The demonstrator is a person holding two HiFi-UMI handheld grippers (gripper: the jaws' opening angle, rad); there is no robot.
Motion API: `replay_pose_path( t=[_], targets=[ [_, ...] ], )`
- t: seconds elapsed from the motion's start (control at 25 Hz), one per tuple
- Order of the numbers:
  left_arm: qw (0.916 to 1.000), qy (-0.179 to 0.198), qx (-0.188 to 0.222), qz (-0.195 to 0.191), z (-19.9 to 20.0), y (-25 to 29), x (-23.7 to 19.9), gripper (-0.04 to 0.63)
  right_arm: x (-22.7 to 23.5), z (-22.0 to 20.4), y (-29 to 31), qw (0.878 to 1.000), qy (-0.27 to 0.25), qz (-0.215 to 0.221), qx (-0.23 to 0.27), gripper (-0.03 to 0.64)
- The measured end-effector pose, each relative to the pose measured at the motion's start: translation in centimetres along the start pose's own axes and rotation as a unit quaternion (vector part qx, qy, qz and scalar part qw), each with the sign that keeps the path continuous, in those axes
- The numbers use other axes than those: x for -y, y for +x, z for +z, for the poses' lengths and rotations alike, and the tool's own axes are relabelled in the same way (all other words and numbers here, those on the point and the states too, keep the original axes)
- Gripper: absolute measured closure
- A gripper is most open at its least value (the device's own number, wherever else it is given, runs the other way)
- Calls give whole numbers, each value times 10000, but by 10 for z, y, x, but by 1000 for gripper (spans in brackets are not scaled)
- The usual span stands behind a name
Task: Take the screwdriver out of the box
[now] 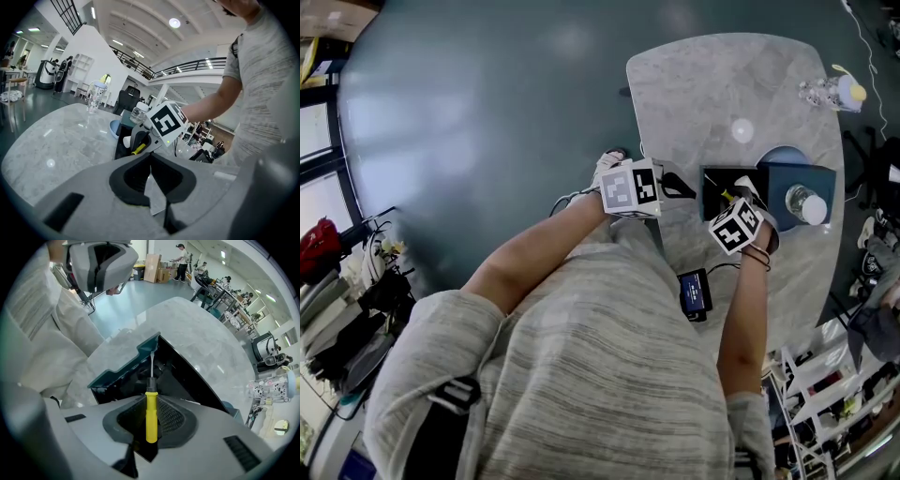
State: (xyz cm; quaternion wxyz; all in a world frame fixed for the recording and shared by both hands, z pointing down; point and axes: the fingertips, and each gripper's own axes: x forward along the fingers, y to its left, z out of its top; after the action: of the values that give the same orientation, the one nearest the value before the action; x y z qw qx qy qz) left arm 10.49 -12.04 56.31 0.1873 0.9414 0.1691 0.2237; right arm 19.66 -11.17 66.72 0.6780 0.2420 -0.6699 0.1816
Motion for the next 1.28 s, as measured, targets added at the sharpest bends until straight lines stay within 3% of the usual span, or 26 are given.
replay_pose_path(
  t=[0.4, 0.88, 1.08, 1.28],
  targets=[
    [9999, 119, -29, -36, 4, -2, 8, 578, 6, 1, -16, 9989, 12, -429, 180, 552],
    [9998, 181, 21, -61, 10, -6, 19, 578, 10, 13, -42, 9907, 470, -981, 813, 552],
    [9997, 221, 13, -109, 11, -8, 24, 578, 14, 22, -58, 9783, 1088, -1183, 1306, 552],
    [9993, 328, 1, -181, 16, -8, 27, 578, 21, 26, -77, 9484, 2145, -1260, 1968, 552]
  ],
)
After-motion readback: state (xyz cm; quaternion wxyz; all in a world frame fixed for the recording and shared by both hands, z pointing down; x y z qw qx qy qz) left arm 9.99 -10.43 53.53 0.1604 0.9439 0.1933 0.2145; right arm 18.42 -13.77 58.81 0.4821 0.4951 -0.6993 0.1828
